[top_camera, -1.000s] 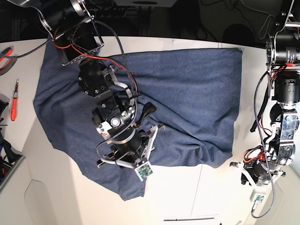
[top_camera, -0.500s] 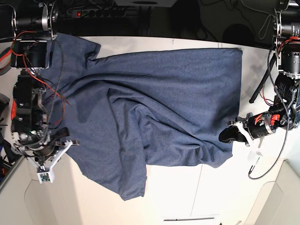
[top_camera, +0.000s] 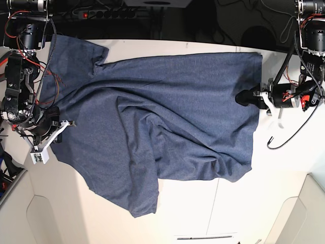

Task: Layout the t-shirt on the table in an organized manner, then fold the t-shirt properly
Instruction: 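Release the right gripper and move it to the shirt edge near the sleeve, then pull the shirt edges apart with both grippers to flatten it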

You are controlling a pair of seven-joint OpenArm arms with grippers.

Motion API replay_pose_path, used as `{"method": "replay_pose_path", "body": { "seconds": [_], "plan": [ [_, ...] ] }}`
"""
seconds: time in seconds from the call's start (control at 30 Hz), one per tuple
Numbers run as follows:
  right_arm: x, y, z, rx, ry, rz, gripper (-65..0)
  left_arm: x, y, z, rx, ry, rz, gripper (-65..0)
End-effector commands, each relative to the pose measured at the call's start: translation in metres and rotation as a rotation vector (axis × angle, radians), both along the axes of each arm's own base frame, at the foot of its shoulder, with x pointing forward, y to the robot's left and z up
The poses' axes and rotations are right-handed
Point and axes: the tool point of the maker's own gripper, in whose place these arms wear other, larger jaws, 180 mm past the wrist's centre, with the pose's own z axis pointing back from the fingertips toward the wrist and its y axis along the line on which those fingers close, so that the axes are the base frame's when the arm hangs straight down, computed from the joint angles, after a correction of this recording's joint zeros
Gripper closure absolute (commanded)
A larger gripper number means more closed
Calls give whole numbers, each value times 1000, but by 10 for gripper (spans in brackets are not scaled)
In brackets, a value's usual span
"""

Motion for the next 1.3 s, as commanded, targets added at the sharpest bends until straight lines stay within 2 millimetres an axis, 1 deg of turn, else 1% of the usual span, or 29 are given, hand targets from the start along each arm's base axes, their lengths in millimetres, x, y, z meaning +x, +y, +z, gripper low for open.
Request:
{"method": "replay_pose_path", "body": {
  "seconds": [0.0, 0.13, 0.2, 0.27, 0.37, 0.5, 0.63, 0.67, 0.73, 0.83, 0.93, 1.03, 1.13, 1.2, 1.27],
  "plan": [
    [11, -6, 11, -3, -45, -6, 0, 8, 7, 9, 8, -43, 7, 0],
    [11, -5, -5, 44, -2, -28, 0, -5, 10, -1, 32, -14, 5, 0],
    [11, -6, -12, 58, 19, -38, 0, -6, 12, -4, 54, -10, -1, 0],
    [12, -7, -18, 68, 32, -47, 0, -4, 18, -8, 103, -22, -1, 0],
    [10, -9, -32, 79, 76, -64, 0, 2, 38, -19, 251, -69, -9, 0],
    [1, -10, -47, 93, 125, -81, 0, 9, 64, -27, 428, -107, -13, 0],
    [-3, -9, -52, 107, 147, -120, 0, 24, 90, -24, 570, -117, 24, 0],
    [-4, -5, -54, 121, 149, -130, 0, 28, 98, -22, 608, -123, 34, 0],
    [-2, 9, -55, 175, 145, -137, 0, 41, 118, -13, 689, -154, 75, 0],
    [0, 40, -55, 291, 141, -137, 0, 61, 145, 5, 799, -199, 134, 0],
    [0, 73, -55, 405, 148, -133, 0, 76, 161, 22, 865, -225, 166, 0],
    [2, 105, -52, 501, 148, -125, 0, 86, 165, 32, 872, -244, 187, 0],
    [3, 128, -48, 576, 151, -116, 0, 86, 164, 32, 870, -245, 186, 0],
    [7, 136, -40, 602, 130, -109, 0, 87, 164, 33, 868, -254, 188, 0],
    [15, 138, -26, 605, 87, -90, 0, 90, 164, 36, 865, -277, 194, 0]
  ]
}}
